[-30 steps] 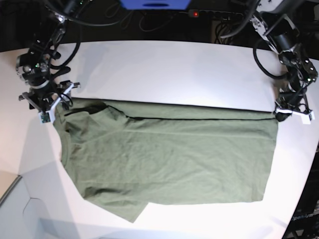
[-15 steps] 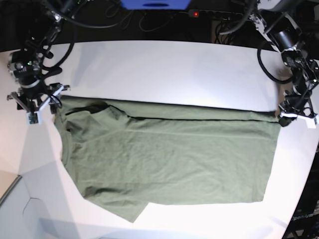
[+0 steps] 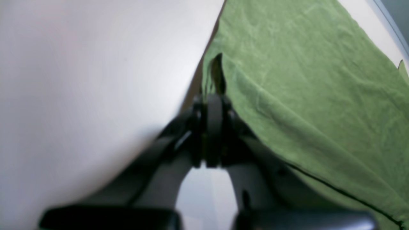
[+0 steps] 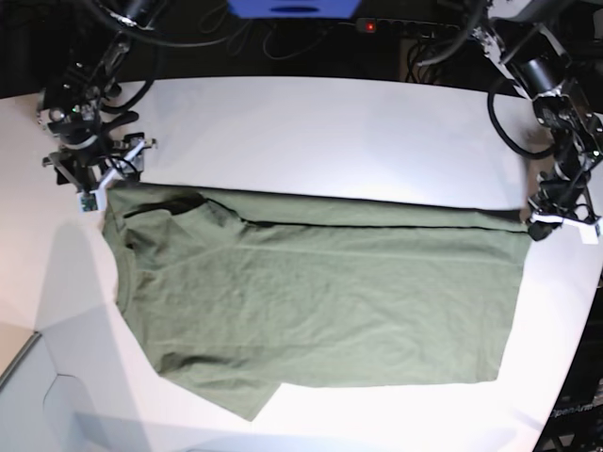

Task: Layout the t-shirt on the table in an organized manner, then fold the t-shirt properly
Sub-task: 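Close both grippers on the corners of the folded edge, then lift the folded edge with both grippers and pull it taut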

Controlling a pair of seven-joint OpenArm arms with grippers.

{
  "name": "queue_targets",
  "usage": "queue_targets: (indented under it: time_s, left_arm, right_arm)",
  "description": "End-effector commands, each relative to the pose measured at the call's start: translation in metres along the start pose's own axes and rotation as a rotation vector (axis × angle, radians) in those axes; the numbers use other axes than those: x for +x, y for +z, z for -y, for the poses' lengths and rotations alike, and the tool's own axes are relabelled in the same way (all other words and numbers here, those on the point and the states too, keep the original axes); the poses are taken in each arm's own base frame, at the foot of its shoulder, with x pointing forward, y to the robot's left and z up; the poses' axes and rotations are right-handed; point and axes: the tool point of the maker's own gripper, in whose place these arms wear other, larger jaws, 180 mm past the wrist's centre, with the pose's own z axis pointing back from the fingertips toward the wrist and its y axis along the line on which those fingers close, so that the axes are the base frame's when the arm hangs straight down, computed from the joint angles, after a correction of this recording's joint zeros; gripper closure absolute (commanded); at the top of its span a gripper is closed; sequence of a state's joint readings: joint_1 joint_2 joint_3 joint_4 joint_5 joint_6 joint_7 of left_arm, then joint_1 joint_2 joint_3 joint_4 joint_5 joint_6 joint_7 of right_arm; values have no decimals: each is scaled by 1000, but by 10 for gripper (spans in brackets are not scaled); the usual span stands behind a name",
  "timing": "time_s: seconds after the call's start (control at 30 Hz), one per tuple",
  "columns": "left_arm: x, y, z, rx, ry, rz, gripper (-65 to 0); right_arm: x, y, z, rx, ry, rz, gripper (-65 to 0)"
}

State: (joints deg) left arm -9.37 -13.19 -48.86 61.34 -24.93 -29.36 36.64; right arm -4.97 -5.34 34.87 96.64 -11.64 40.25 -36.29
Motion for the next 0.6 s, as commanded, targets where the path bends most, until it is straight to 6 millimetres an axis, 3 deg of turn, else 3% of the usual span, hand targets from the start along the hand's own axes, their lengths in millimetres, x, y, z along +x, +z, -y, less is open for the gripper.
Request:
queue_targets:
  time_s: [0.0, 0.27, 0.5, 0.57]
  left_arm:
    - [25, 1, 3, -13, -17, 63, -2]
    - [24, 2, 2, -10, -16, 61, -2]
    - [25, 2, 1, -8, -16, 63, -2]
    - [25, 2, 2, -9, -17, 62, -2]
  right_arm:
    - [21, 2, 12, -25, 9, 62, -448]
    - [23, -18, 18, -4, -8, 44, -448]
    - [23, -18, 20, -3, -1, 42, -444]
    - [21, -18, 19, -1, -2, 39, -409]
